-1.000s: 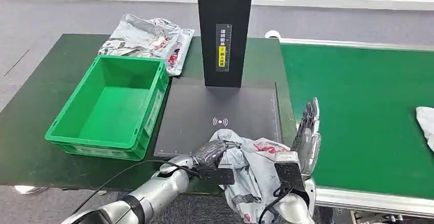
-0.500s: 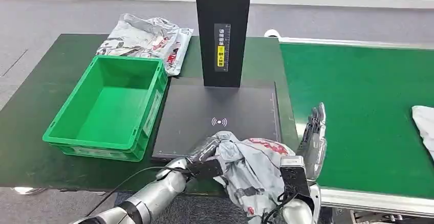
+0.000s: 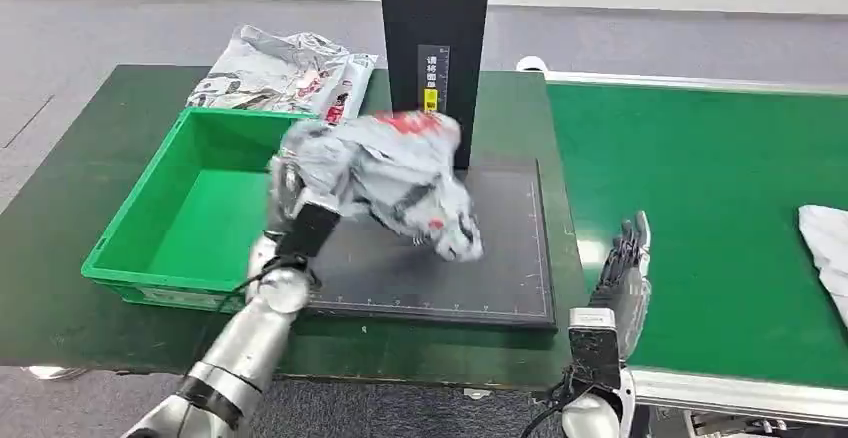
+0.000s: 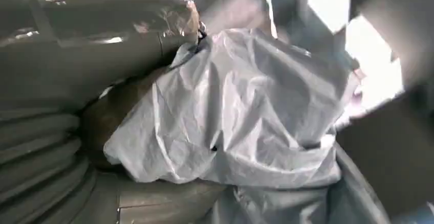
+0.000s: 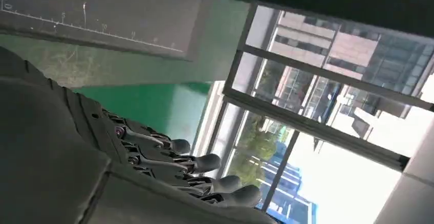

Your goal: Moved the parcel from conveyor to table for the left to box.

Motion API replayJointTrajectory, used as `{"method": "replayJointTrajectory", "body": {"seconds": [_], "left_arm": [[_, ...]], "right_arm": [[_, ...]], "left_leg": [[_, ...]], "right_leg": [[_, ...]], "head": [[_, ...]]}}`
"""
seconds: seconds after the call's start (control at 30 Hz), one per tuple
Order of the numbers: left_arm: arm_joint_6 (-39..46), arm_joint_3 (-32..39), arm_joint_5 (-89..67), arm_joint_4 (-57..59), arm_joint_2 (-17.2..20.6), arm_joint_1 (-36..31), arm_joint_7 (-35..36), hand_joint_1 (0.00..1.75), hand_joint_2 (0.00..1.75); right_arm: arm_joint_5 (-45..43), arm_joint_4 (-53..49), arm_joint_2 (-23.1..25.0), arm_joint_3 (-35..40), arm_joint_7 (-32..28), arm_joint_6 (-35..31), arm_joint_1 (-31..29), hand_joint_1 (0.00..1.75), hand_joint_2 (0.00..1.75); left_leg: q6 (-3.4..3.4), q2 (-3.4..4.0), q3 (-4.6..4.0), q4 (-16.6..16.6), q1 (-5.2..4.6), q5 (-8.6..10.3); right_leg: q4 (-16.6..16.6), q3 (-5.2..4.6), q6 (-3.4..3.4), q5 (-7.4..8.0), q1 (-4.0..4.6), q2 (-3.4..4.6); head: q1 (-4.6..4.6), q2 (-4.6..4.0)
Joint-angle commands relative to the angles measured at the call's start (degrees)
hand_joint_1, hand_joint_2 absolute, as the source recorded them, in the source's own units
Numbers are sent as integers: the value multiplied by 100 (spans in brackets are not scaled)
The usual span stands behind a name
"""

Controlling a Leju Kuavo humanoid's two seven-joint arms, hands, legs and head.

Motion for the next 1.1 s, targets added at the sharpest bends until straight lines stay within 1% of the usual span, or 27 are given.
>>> {"method": "replayJointTrajectory", "body": {"seconds": [0.03, 0.07, 0.1, 0.13, 0.17, 0.2, 0.23, 0.27, 0.3, 0.4, 0.43, 0.47, 0.5, 0.53, 0.57, 0.7, 0.73, 0.77, 0.8, 0.83, 0.93, 0.97, 1.0, 1.07, 1.1], "left_arm": [[683, 2595, -703, -248, 811, -457, -374, 175, 175], [683, 3146, -1103, -314, 731, -467, -364, 175, 175], [683, 3653, -1255, -270, 691, -490, -569, 175, 175], [683, 3787, -1209, -200, 737, -495, -628, 175, 175], [683, 4071, -1300, -144, 750, -528, -725, 175, 175], [683, 4400, -1517, -283, 672, -545, -793, 175, 175], [683, 4661, -1651, -81, 663, -663, -884, 175, 175], [683, 4812, -1920, 45, 695, -755, -764, 175, 175], [683, 5131, -2418, 411, 688, -956, -597, 175, 175], [683, 5131, -2418, 411, 688, -956, -597, 175, 175], [683, 5140, -2540, 599, 713, -1059, -502, 175, 175], [683, 4997, -2511, 938, 794, -1111, -345, 175, 175], [287, 4165, -2778, 1837, 1160, -1284, 688, 2, 175], [238, 3942, -2864, 2034, 1209, -1350, 956, 0, 175], [-51, 3573, -2796, 2399, 1276, -1427, 1105, 0, 175], [97, 3481, -2741, 2500, 1237, -1417, 1111, 0, 175], [-231, 3236, -2690, 2624, 1333, -1420, 1101, 0, 175], [-272, 3170, -2586, 2593, 1342, -1383, 1108, 0, 175], [-710, 2776, -2853, 2803, 1440, -1329, 1529, 0, 175], [-703, 2680, -2808, 2845, 1427, -1265, 1442, 0, 175], [-1079, 2501, -2211, 2825, 1374, -929, 808, 0, 175], [-1339, 2335, -2006, 2681, 1371, -757, 553, 0, 175], [-1342, 2314, -1944, 2610, 1348, -684, 519, 0, 175], [-1371, 2288, -1877, 2544, 1340, -644, 500, 0, 175], [-1402, 2253, -1848, 2470, 1336, -625, 519, 0, 175]], "right_arm": [[-308, -89, 9, -339, -143, -82, 224, 0, 0], [-307, -107, 40, -358, -141, -60, 236, 0, 0], [-274, -141, 102, -389, -118, -5, 238, 0, 0], [-230, -161, 124, -391, -90, 12, 235, 0, 0], [-194, -205, 156, -412, -69, 12, 243, 0, 0], [-193, -225, 164, -420, -73, 3, 247, 0, 0], [-186, -265, 172, -442, -51, -8, 268, 0, 0], [-182, -301, 172, -460, -46, -27, 294, 0, 0], [-169, -387, 160, -488, -9, -77, 374, 0, 0], [-169, -387, 160, -488, -9, -77, 374, 0, 0], [-173, -456, 134, -513, -2, -87, 466, 0, 0], [-171, -483, 128, -520, 4, -104, 490, 0, 0], [-165, -614, 81, -537, 57, -140, 623, 0, 0], [-159, -699, 58, -544, 79, -131, 695, 0, 0], [-146, -803, 36, -564, 111, -96, 782, 0, 0], [-141, -853, 31, -573, 122, -78, 814, 0, 0], [-124, -832, 35, -573, 131, -70, 794, 0, 0], [-120, -832, 35, -579, 135, -64, 793, 0, 0], [-101, -836, 0, -564, 157, -18, 801, 0, 0], [-100, -838, -13, -558, 166, 12, 802, 0, 0], [-53, -774, -26, -535, 185, 119, 765, 0, 0], [-52, -733, -27, -528, 188, 171, 724, 0, 0], [-49, -710, -20, -528, 190, 180, 695, 0, 0], [-43, -701, -17, -531, 191, 184, 684, 0, 0], [-40, -687, -13, -535, 194, 186, 666, 0, 0]], "left_leg": [[-4, 18, 6, -3, 8, -3], [-5, 40, 20, -10, 9, -7], [-4, 37, 16, -8, 11, -8], [-6, 58, 27, -15, 10, -10], [-7, 34, 13, -6, 9, -9], [-8, 41, 21, -11, 10, -10], [-7, 35, 22, -12, 13, -9], [-12, 54, 17, -6, 12, -13], [-13, 29, 4, -1, 9, -9], [-11, 11, 10, -4, 17, -7], [-11, 9, 13, -6, 14, -7], [-10, 3, 5, -3, 16, -6], [-10, 0, 2, -3, 12, -5], [-10, -3, 5, -4, 12, -4], [-11, -19, 1, -4, 10, -1], [-11, -27, 7, -3, 14, -1], [-11, -24, 11, -9, 14, 1], [-10, -19, 2, -3, 12, -2], [-9, -6, 3, -2, 9, -4], [-9, 1, 3, -1, 10, -6], [-9, 2, 20, -15, 10, -3], [-10, 10, 26, -18, 6, -4], [-9, 13, 34, -26, 2, -3], [-9, 18, 15, -10, 5, -7], [-8, 17, 23, -16, 7, -7]], "right_leg": [[-3, 3, -5, 1, 9, 15], [-8, 8, -8, 4, 11, 37], [-7, 9, -7, 3, 12, 34], [-11, 11, -9, 5, 11, 54], [-2, 5, -7, 0, 10, 34], [-7, 8, -10, 1, 11, 41], [-11, 13, -12, -1, 14, 35], [-3, -2, -14, -1, 13, 54], [4, -8, -12, -5, 10, 31], [-5, 6, -15, -12, 19, 7], [-3, 7, -18, -14, 16, 4], [-5, 5, -16, -12, 18, 0], [-2, 1, -17, -13, 14, -4], [-2, 4, -18, -14, 14, -6], [0, 4, -17, -17, 12, -21], [-6, 11, -18, -16, 16, -30], [-12, 15, -19, -14, 17, -28], [-7, 7, -17, -14, 15, -23], [-3, 2, -16, -13, 11, -8], [-4, 0, -17, -11, 12, -3], [-16, 16, -22, -9, 13, -9], [-16, 16, -22, -9, 8, 0], [-21, 23, -22, -8, 4, 3], [-9, 7, -21, -8, 8, 10], [-18, 18, -21, -7, 10, 8]], "head": [[2, 0], [2, 0], [2, 0], [2, 0], [2, 0], [2, 0], [2, 0], [0, 0], [0, 0], [0, 0], [0, 0], [2, 0], [4, 0], [0, 0], [2, 0], [2, 0], [0, 0], [0, 0], [2, 0], [2, 0], [2, 0], [2, 0], [2, 0], [0, 0], [2, 0]]}}
